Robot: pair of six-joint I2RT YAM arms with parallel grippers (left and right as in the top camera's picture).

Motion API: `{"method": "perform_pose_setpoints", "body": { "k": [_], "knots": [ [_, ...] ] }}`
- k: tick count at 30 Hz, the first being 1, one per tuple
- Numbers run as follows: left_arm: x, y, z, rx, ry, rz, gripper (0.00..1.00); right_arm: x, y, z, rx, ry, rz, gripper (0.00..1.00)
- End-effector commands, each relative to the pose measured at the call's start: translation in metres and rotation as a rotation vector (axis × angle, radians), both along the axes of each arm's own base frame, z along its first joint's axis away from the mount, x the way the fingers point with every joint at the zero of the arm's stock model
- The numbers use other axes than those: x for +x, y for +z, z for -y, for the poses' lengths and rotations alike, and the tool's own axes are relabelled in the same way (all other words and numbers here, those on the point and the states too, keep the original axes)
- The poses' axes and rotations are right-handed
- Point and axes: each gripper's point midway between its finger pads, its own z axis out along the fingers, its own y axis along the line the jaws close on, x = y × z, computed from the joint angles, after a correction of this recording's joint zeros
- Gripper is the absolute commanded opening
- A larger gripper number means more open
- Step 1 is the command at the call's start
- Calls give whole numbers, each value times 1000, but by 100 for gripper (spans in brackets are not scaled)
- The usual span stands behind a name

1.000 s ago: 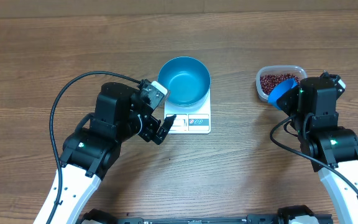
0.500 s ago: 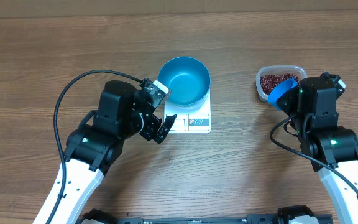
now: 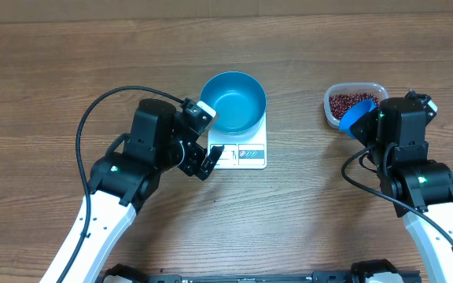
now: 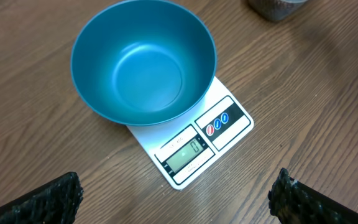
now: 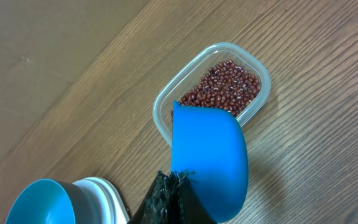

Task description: Scoop item into bowl and weigh 150g on scale

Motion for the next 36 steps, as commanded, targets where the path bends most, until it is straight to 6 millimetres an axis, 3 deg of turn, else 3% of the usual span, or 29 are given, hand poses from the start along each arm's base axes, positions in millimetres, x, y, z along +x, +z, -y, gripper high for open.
{"method": "perform_pose_setpoints", "body": {
  "k": [1,16,23,27,36],
  "knots": [
    [6,2,2,-2,13,-4,100,4,18,-2,-1,8,46,4],
    [13,3,5,-10,13,17,99,4,18,-2,-4,10,46,4],
    [13,3,5,-10,13,17,100,8,23,-5,-93,109,52,4],
    [14,4,5,-12,13,21,99,15,38,-18,-117,224,78,4],
    [14,4,5,-12,13,20,100,39,58,-7,-246,250,-110,4]
  ]
}}
